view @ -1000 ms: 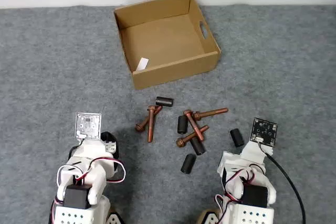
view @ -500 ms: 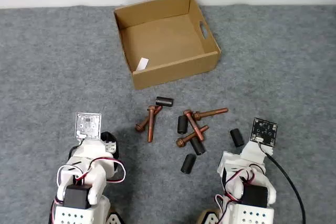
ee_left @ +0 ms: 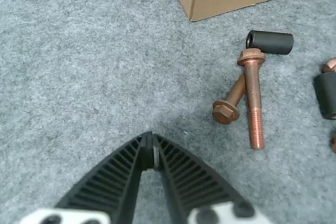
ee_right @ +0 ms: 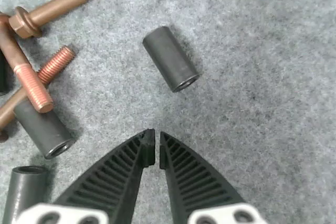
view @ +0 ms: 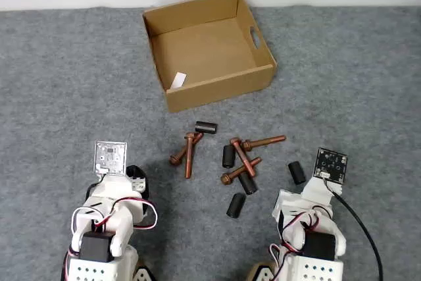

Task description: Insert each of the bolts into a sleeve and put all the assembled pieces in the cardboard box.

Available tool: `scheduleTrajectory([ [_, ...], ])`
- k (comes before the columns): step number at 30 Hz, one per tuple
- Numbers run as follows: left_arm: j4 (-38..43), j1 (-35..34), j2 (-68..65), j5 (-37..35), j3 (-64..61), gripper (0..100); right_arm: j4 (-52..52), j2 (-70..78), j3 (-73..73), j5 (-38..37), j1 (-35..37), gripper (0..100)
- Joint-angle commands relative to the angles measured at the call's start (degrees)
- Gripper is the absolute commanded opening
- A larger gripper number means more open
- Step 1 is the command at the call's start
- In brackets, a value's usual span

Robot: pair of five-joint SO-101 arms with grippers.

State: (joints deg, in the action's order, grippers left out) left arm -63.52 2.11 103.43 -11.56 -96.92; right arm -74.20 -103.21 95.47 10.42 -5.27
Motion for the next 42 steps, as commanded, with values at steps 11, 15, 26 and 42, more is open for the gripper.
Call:
scheduleTrajectory([
  [11,-0.4,-0.3,0.4,0.0,0.5,1,-0.6,-0.5,1.0,0.5,0.0,0.9],
  [15,-0.4,-0.3,0.4,0.0,0.5,1,-0.6,-0.5,1.0,0.5,0.0,0.9],
  [26,-0.4,-0.3,0.4,0.0,0.5,1,-0.6,-0.5,1.0,0.5,0.0,0.9],
  [42,-0.4,-0.3,0.4,0.0,0.5,1,-0.3,-0.7,0.4,-3.5,-0.2,1.2],
])
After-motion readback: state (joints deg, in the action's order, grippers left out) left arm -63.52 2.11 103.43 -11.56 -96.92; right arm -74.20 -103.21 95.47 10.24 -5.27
